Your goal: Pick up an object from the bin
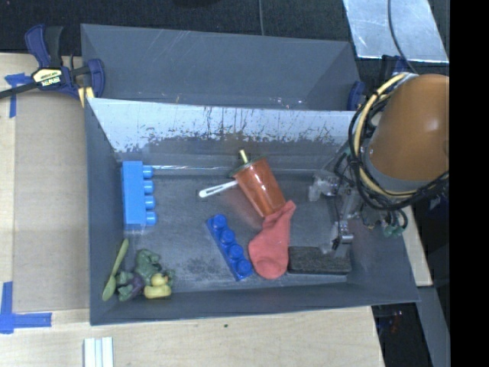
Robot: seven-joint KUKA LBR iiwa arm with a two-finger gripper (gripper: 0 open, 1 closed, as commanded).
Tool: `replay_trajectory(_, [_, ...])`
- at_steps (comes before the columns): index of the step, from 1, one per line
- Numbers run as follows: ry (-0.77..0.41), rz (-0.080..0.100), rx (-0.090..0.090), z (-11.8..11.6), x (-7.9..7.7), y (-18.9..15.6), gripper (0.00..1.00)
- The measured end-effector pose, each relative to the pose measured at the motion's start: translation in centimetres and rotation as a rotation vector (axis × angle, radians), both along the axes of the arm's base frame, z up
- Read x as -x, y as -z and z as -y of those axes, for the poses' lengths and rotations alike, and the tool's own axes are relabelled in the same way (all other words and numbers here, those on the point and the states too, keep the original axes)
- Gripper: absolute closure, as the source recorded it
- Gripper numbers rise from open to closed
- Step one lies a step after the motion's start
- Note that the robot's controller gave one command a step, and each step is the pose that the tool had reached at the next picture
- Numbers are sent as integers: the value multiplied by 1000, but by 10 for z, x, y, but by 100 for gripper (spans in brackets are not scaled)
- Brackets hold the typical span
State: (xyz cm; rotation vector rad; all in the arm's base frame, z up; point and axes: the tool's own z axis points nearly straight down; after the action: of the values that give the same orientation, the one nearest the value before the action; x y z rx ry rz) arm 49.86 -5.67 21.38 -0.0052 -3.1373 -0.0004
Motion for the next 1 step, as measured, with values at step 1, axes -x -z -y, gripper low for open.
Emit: replay_trajectory(1, [-2,8,1,0,-2,-3,0])
